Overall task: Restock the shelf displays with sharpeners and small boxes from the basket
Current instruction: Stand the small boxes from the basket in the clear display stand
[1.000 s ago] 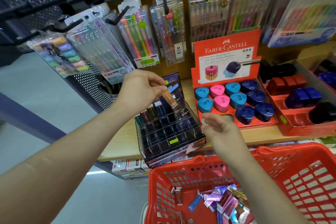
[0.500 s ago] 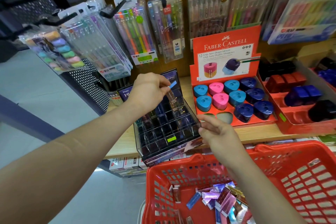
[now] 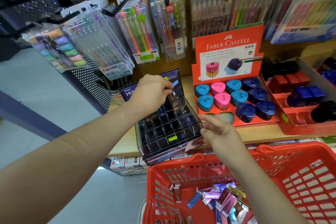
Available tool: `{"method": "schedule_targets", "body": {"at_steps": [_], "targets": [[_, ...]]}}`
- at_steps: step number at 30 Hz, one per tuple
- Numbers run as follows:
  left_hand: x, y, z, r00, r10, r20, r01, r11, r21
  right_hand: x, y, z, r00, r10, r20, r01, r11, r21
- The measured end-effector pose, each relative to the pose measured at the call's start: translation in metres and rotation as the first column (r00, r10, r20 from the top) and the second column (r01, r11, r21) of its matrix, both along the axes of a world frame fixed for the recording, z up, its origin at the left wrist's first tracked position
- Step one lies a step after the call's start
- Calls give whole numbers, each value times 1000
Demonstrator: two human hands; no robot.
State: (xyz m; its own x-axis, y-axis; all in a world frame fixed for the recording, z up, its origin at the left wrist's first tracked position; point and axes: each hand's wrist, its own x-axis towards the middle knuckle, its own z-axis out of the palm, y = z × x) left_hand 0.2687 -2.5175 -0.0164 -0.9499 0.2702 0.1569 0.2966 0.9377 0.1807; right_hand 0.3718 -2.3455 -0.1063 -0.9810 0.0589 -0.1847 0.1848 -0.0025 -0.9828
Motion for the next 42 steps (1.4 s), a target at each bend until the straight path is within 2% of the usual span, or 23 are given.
{"method": "schedule_targets", "body": {"at_steps": [3,7,9,12,15,17,18,20,22,25,27,30,32,34,37,40,42], "targets": [[0,2,-9,997,-60,-38,57,996,-71,-1,-1,-2,1000,11,-15,-11,1000,12],[-8,7,-18,997,-73,7,72,952,-298,0,0,-1,1000,26,-16,-25,999,25],[-9,8,-18,995,-102,18,101,926,-364,0,0,-1,1000,26,-12,-26,999,29],[-3,2,-12,986,-148,-83,118,949,-291,0,2,0,999,50,-7,-50,997,52],[12,-4,18,984,-58,-167,57,998,-15,2,10,8,998,59,8,-60,996,70],[27,-8,45,996,-8,-85,20,990,137,4,21,19,998,64,28,-67,994,84],[36,-9,57,1000,-24,-5,25,988,155,6,28,25,996,79,35,-83,991,105],[59,-4,72,974,-131,183,108,986,131,12,45,40,987,152,52,-158,975,156],[87,9,73,916,-255,310,240,967,85,20,63,48,962,256,97,-271,940,205],[134,34,37,815,-402,416,445,895,-7,33,87,45,889,401,219,-455,828,328],[163,47,-8,728,-442,525,545,837,-51,46,100,33,822,469,323,-568,709,418],[199,63,-75,680,-329,655,537,832,-140,69,113,-1,733,489,473,-680,531,506],[217,72,-112,671,-218,709,477,858,-188,84,116,-31,711,451,540,-703,434,563],[229,73,-155,658,-106,746,375,905,-202,97,116,-59,702,396,593,-713,397,579],[248,72,-216,642,18,767,175,970,-170,113,111,-95,702,342,625,-710,400,580],[268,76,-253,609,24,793,184,968,-171,120,109,-134,713,295,636,-699,367,614],[278,81,-267,623,38,781,178,966,-189,121,109,-157,708,266,654,-704,324,631]]}}
